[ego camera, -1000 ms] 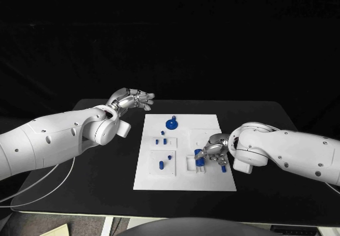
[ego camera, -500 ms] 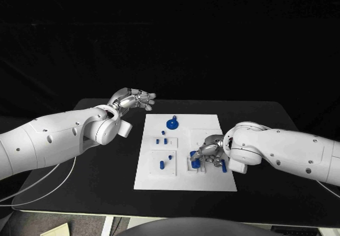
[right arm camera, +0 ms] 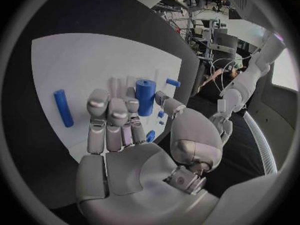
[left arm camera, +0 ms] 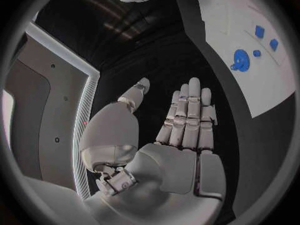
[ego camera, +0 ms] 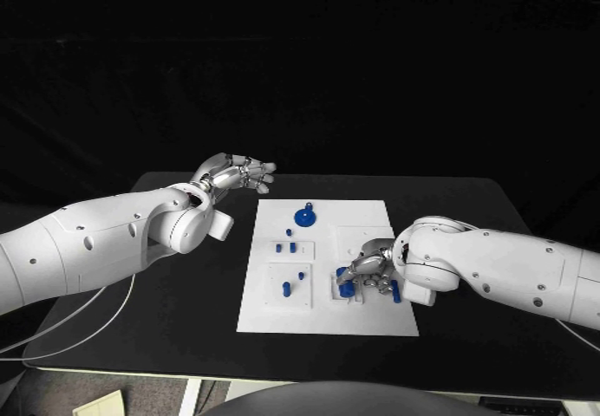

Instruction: Assemble the parts on the task board

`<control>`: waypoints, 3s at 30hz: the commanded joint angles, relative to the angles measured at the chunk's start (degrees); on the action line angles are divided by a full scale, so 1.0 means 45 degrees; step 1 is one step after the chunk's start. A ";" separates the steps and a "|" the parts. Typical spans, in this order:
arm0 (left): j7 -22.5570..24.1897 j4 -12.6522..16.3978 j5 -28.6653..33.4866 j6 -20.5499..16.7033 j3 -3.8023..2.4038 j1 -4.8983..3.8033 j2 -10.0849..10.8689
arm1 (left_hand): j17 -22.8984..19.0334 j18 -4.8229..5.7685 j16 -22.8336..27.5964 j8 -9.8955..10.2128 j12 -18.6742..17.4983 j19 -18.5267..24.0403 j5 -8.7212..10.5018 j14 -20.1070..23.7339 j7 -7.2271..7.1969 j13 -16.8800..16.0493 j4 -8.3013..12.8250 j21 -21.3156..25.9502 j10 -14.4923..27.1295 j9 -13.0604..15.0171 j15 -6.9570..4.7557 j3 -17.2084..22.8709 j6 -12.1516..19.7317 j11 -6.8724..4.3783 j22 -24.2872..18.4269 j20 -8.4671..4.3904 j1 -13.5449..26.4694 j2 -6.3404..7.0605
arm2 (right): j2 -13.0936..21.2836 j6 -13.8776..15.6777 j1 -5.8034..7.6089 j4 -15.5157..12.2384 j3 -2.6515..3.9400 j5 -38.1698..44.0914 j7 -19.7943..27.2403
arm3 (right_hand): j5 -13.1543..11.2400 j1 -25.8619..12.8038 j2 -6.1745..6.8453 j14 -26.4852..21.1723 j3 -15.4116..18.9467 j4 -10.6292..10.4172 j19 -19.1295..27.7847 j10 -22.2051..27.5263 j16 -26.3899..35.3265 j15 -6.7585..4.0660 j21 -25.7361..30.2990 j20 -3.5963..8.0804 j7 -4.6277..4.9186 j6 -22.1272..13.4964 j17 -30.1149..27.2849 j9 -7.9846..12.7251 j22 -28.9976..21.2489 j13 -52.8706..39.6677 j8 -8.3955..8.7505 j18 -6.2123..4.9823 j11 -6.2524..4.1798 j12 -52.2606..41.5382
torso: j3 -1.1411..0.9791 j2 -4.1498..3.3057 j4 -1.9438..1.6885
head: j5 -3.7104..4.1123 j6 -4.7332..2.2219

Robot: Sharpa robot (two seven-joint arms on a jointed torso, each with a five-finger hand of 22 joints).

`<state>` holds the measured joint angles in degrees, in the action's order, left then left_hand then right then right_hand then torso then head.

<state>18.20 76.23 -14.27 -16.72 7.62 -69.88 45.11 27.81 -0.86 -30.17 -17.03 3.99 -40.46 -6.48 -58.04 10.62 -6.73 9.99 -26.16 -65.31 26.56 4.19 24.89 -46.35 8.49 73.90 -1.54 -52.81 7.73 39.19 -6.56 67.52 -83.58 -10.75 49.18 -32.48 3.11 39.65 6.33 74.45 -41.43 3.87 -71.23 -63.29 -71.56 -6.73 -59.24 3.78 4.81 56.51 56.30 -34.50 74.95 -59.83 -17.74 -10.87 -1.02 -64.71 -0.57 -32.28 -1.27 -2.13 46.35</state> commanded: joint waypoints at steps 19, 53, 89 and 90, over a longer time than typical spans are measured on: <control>0.0085 0.0057 0.0083 0.0193 -0.0011 -0.0004 0.0035 | 0.0027 -0.0054 0.0091 -0.0069 0.0067 -0.0050 -0.0068 -0.0056 -0.0010 0.0023 -0.0005 0.0088 0.0037 -0.0014 -0.0002 0.0010 0.0069 -0.0053 0.0028 0.0006 0.0033 -0.0122 | -0.0152 -0.0419 -0.0143 0.0028 -0.0036 0.0239 0.0060 | -0.0056 -0.0255 0.0039 0.0042 0.0073 -0.0027 0.0022 -0.0022 0.0072 -0.0074 -0.0068 -0.0059 0.0122 0.0181 0.0015 0.0005 0.0196 0.0002 0.0115 -0.0919 0.0001 -0.0028 | 0.0003 0.0004 0.0002 | -0.0055 0.0062; 0.0036 0.0012 0.0114 0.0215 -0.0011 -0.0005 0.0082 | 0.0059 -0.0054 0.0117 -0.0062 0.0062 -0.0064 -0.0073 -0.0065 -0.0004 0.0027 0.0005 0.0111 0.0047 -0.0023 -0.0003 -0.0003 0.0092 -0.0049 0.0042 0.0006 0.0048 -0.0162 | 0.0650 -0.0669 -0.0226 -0.0775 -0.0025 0.1131 0.1209 | -0.0062 -0.1522 -0.0192 -0.0055 0.3432 0.2110 0.0317 0.0121 0.0285 -0.0146 0.0094 0.0256 0.0074 0.0046 0.0160 -0.0263 0.0104 -0.0037 0.0346 -0.0919 -0.0054 0.0120 | -0.0006 0.0008 0.0020 | -0.0076 0.0070; -0.0109 -0.0006 0.0126 0.0363 -0.0011 -0.0005 0.0053 | 0.0175 -0.0052 0.0206 -0.0067 0.0066 -0.0108 -0.0273 -0.0098 0.0006 0.0033 0.0187 0.0184 0.0050 -0.0041 -0.0006 0.0089 0.0124 -0.0047 0.0107 0.0003 -0.0170 -0.0430 | 0.0655 -0.0803 -0.0227 -0.0800 0.0003 0.1701 0.1673 | -0.0068 0.0916 -0.1770 0.0083 -0.0636 0.0276 0.0202 -0.0163 0.0428 -0.0093 0.0023 -0.0183 0.0081 0.0525 0.0239 -0.0226 0.0172 -0.0037 0.0562 -0.0919 -0.0036 0.0165 | 0.0005 -0.0003 0.0005 | -0.0077 0.0097; -0.0118 0.0010 0.0126 0.0363 -0.0011 -0.0005 0.0062 | 0.0179 -0.0051 0.0209 -0.0067 0.0066 -0.0108 -0.0283 -0.0099 0.0006 0.0033 0.0196 0.0186 0.0051 -0.0042 -0.0006 0.0090 0.0124 -0.0047 0.0110 0.0004 -0.0178 -0.0434 | 0.0643 -0.0831 -0.0227 -0.0797 0.0003 0.1701 0.1658 | -0.0068 0.0781 -0.1722 0.0093 -0.0903 0.0296 0.0179 -0.0174 0.0420 -0.0084 -0.0027 -0.0208 0.0090 0.0541 0.0249 -0.0215 0.0193 -0.0047 0.0573 -0.0919 -0.0027 0.0159 | 0.0003 -0.0006 0.0002 | -0.0079 0.0101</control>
<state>17.58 76.06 -14.12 -15.98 7.62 -69.88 45.45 28.54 -0.86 -29.32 -17.03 3.99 -40.45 -7.49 -58.04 10.62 -6.67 10.50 -25.67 -65.31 26.43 4.19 25.37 -46.36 8.49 74.33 -1.53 -53.30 6.19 42.14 -9.03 66.55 -87.34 -10.74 56.48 -25.46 3.11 43.84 -1.27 74.66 -44.69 5.29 -70.54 -63.60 -69.95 -7.14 -59.22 3.24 4.52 57.99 57.38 -35.55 74.95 -59.95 -15.41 -11.59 -1.13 -64.26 -0.55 -32.29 -1.27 -2.44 46.77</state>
